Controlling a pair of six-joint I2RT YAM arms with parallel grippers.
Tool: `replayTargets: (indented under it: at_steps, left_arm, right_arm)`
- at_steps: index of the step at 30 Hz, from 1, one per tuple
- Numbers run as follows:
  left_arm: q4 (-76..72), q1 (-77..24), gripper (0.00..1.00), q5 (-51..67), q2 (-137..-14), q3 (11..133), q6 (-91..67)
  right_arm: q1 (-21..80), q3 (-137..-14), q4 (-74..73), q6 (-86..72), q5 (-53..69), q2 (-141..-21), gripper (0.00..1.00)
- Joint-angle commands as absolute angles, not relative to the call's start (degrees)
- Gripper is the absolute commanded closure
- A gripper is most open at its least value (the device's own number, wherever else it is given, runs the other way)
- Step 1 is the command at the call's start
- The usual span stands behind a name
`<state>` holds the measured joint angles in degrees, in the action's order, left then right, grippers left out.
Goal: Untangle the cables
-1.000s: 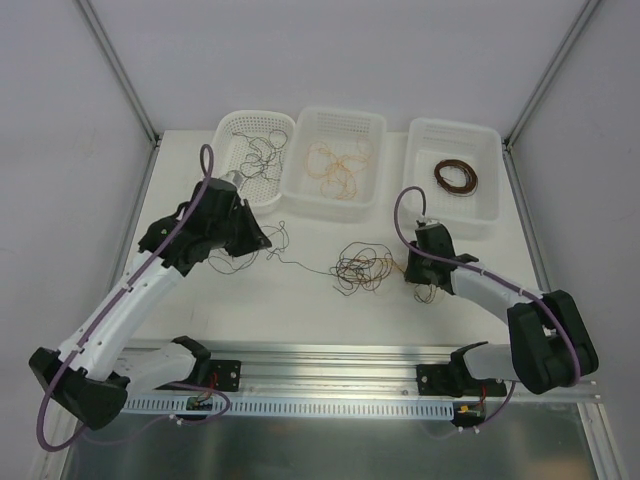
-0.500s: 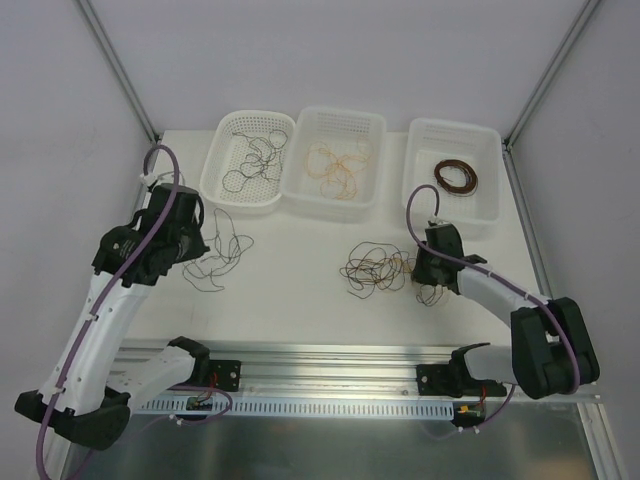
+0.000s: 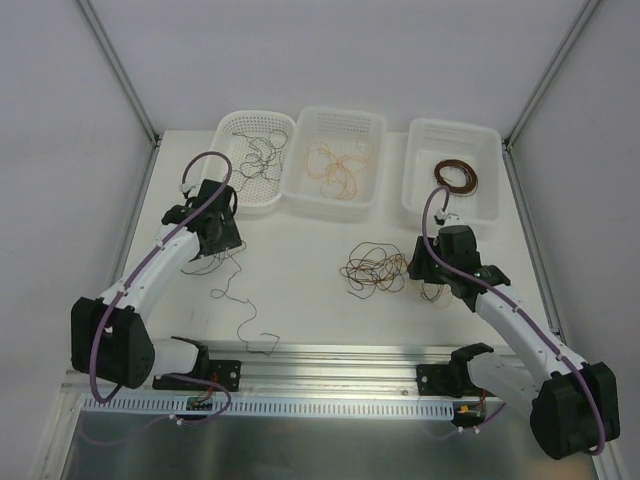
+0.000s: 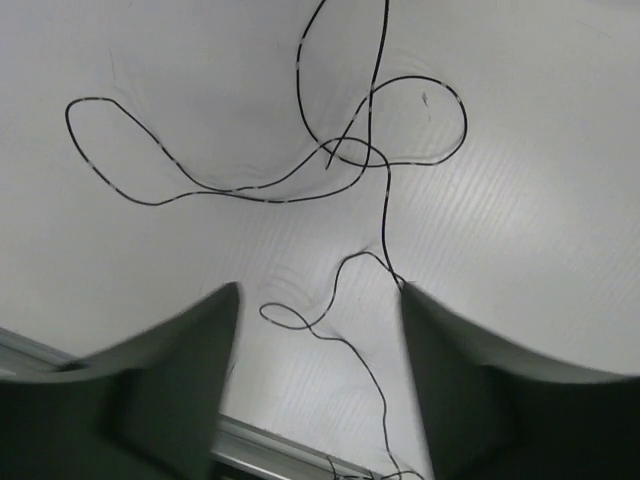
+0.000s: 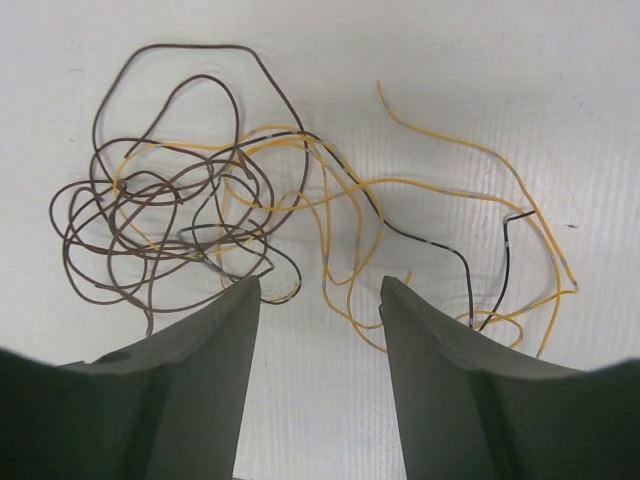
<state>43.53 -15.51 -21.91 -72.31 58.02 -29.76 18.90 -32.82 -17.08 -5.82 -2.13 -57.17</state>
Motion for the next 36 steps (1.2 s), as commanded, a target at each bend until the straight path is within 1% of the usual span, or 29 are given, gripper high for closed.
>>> replayTargets:
  at_steps: [1, 2, 3, 7, 9, 14, 17, 18, 20, 21, 22, 24, 25, 27, 28, 29, 32, 33, 36]
  left_arm:
    - [37.71, -14.59, 0.13, -21.27, -75.92, 59.06, -31.11]
    - [37.36, -14.5, 0.01, -20.57, -76.55, 59.15, -31.03]
    - [36.66, -14.5, 0.01, -20.13, -77.25, 59.5, -31.03]
    - [35.51, -14.15, 0.01, -17.84, -82.33, 60.12, -32.25]
    - [35.16, -13.63, 0.01, -18.02, -84.28, 60.29, -32.95]
    - [34.19, -11.61, 0.01, -18.37, -91.75, 61.35, -34.19]
    - [33.23, -10.37, 0.05, -18.55, -94.39, 61.35, -34.45]
    - [32.96, -10.02, 0.11, -18.46, -94.92, 61.35, -34.63]
    - [32.43, -9.49, 0.18, -18.37, -96.41, 61.35, -34.72]
    - [32.43, -9.41, 0.27, -18.2, -97.29, 61.43, -34.8]
    - [32.34, -9.4, 0.33, -17.85, -97.64, 61.44, -34.89]
    - [32.34, -9.4, 0.48, -17.4, -98.0, 61.0, -35.07]
    - [32.43, -9.4, 0.68, -17.32, -97.82, 60.82, -35.07]
    - [32.52, -9.4, 0.84, -17.31, -96.25, 59.94, -34.89]
    - [32.69, -9.4, 0.98, -17.31, -95.28, 59.59, -34.81]
    - [32.87, -9.4, 1.0, -17.31, -94.14, 59.24, -34.28]
    - [35.41, -9.4, 1.0, -17.75, -87.47, 59.32, -33.4]
    - [36.12, -9.4, 1.0, -18.28, -83.36, 59.59, -32.96]
    - [40.33, -9.4, 1.0, -18.81, -75.97, 63.01, -31.03]
  right_arm:
    - [19.34, -36.47, -20.65, -3.25, -0.88, -52.84, 0.44]
    - [19.34, -36.65, -20.83, -2.99, -0.7, -52.13, 0.43]
    - [19.34, -36.82, -21.0, -2.99, -0.53, -51.6, 0.41]
    - [19.34, -37.18, -21.53, -2.72, -0.44, -49.22, 0.37]
    - [19.42, -37.0, -21.45, -2.55, 1.93, -48.69, 0.37]
    - [19.34, -36.3, -21.44, -2.55, 2.63, -48.43, 0.36]
    - [19.42, -35.95, -21.18, -2.55, 2.99, -48.08, 0.36]
    - [19.42, -35.69, -21.18, -2.55, 3.08, -47.82, 0.36]
    - [19.34, -35.42, -21.18, -2.46, 2.99, -47.72, 0.36]
    - [19.42, -35.33, -21.27, -2.55, 3.08, -47.72, 0.36]
    - [19.42, -35.33, -21.36, -2.55, 3.08, -47.64, 0.36]
    - [19.34, -35.24, -21.44, -2.55, 3.25, -47.55, 0.36]
    - [19.34, -35.16, -21.53, -2.55, 3.16, -47.37, 0.36]
    - [19.42, -35.16, -21.62, -2.37, 3.08, -47.2, 0.36]
    - [19.34, -35.07, -21.71, -2.37, 2.99, -47.11, 0.36]
    - [19.34, -35.07, -21.71, -2.37, 2.99, -47.11, 0.36]
    - [19.25, -35.07, -21.8, -2.37, 3.08, -47.11, 0.36]
    - [19.34, -35.07, -21.8, -2.29, 3.25, -47.11, 0.36]
    - [19.34, -35.16, -21.88, -2.29, 3.34, -47.2, 0.36]
